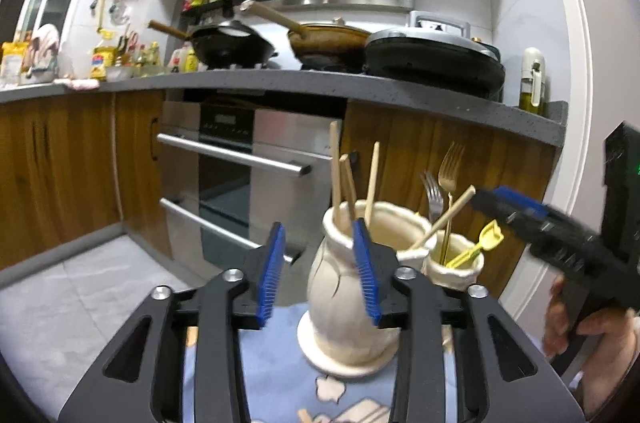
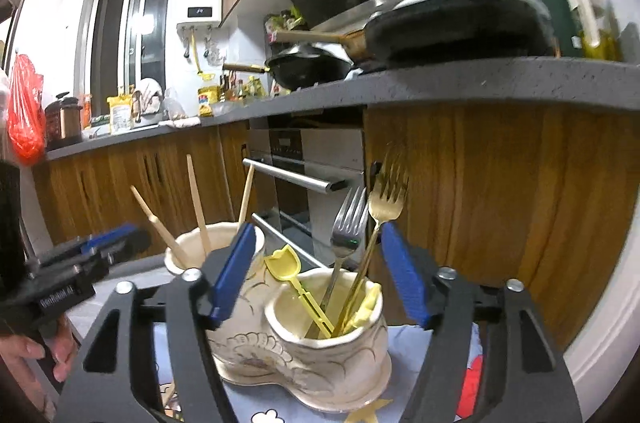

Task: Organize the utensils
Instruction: 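Move both tools back down toward the remaining utensils on the cloth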

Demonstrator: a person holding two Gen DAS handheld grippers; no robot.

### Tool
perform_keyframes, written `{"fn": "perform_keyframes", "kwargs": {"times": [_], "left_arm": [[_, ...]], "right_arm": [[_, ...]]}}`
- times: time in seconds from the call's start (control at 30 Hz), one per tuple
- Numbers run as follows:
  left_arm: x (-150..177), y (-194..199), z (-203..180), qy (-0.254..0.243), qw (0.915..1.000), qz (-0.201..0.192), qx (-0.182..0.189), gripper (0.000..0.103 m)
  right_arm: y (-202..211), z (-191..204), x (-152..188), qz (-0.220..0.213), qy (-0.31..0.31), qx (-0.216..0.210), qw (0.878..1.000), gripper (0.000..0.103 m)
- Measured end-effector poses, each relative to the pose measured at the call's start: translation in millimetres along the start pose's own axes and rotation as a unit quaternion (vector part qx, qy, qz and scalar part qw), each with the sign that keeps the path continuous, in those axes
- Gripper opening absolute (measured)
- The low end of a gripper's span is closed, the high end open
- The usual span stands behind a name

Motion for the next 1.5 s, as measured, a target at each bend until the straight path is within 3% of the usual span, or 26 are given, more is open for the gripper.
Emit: {"fn": "perform_keyframes", "kwargs": {"times": [0.1,0.13,0.17,0.2,0.4,0.73,1.0,1.2,1.3,1.43,1.5], "left_arm": [[3,12,1,-0.003,0.9999,-0.001,-0.014,0.055],[4,18,1,-0.006,0.9998,-0.002,-0.019,0.065],[6,23,1,-0.008,0.9996,-0.005,-0.026,0.068],[6,27,0,-0.009,0.9995,-0.007,-0.029,0.074],[25,47,0,0.001,0.9993,0.014,-0.036,0.080],[71,70,1,-0.008,0.9956,0.072,-0.058,0.084],[101,76,22,0.012,0.9890,0.117,-0.090,0.084],[112,74,23,0.021,0.9874,0.140,-0.072,0.084],[112,73,19,0.016,0.9882,0.139,-0.062,0.084],[110,72,24,0.044,0.9887,0.136,-0.045,0.082],[111,71,28,0.058,0.9880,0.137,-0.040,0.079]], "right_arm": [[18,0,-10,-0.004,-0.019,0.004,1.000,0.088],[25,0,-12,-0.004,-0.023,0.005,1.000,0.094],[32,1,-14,-0.004,-0.024,0.006,1.000,0.098],[38,3,-16,-0.005,-0.024,0.007,1.000,0.098],[69,8,0,-0.002,-0.026,0.021,0.999,0.098],[63,22,88,0.099,-0.038,0.008,0.994,0.098],[67,34,122,0.150,-0.015,-0.031,0.988,0.098],[65,57,143,0.204,0.004,-0.077,0.976,0.080],[63,78,152,0.230,0.012,-0.116,0.966,0.067],[55,100,167,0.265,0.036,-0.138,0.954,0.044],[50,106,172,0.277,0.043,-0.141,0.950,0.040]]}}
Point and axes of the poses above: each gripper's, at about its wrist camera, not at the fingertips, and y roughly against the way its jaws point, z to its left, x to its underside, the point moved 8 cm from there along -y, roughly the way its jaws point, and after that the axes turned 3 degrees about -z, right-handed, at the moved point
